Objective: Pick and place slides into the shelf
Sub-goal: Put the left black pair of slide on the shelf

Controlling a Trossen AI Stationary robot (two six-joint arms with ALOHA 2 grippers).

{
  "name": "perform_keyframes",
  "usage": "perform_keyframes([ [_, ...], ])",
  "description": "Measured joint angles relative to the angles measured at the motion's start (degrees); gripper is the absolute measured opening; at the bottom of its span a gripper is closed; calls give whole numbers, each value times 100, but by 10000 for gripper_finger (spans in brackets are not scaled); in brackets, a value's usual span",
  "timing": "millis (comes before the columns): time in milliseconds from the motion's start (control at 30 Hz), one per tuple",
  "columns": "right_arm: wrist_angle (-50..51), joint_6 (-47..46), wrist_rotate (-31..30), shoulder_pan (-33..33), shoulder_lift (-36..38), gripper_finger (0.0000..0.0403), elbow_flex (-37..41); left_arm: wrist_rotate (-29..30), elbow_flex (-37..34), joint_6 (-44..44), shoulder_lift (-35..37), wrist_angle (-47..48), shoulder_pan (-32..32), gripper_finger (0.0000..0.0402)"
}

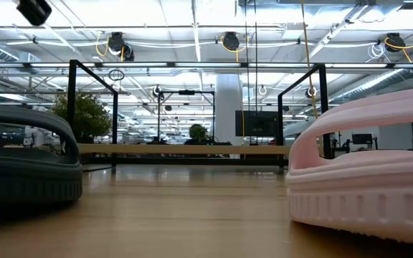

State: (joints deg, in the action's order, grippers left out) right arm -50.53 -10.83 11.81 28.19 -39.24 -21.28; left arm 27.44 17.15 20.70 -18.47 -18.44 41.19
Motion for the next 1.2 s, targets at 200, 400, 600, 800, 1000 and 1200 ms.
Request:
perform_keyframes([
  [200, 855, 652, -5, 615, -1420, 135, -1431, 497, 1579, 109, -1771, 986, 555, 118],
  [400, 1677, 1429, -750, 1143, -2506, 135, -2513, 840, 3324, 801, -3544, 2612, 1237, 118],
  [600, 1824, 2313, -2179, 1486, -3247, 135, -3019, 881, 4694, 2380, -5144, 4171, 1751, 118],
  [800, 1823, 2861, -3563, 1540, -4098, 135, -3390, 879, 5767, 3870, -6393, 5660, 1884, 118],
  [1000, 1830, 3119, -3745, 1531, -4967, 135, -3883, 991, 6331, 4310, -7202, 6630, 1744, 118],
  [1200, 1828, 3012, -3734, 1531, -5463, 135, -4054, 991, 6380, 4329, -7723, 6585, 1436, 118],
])
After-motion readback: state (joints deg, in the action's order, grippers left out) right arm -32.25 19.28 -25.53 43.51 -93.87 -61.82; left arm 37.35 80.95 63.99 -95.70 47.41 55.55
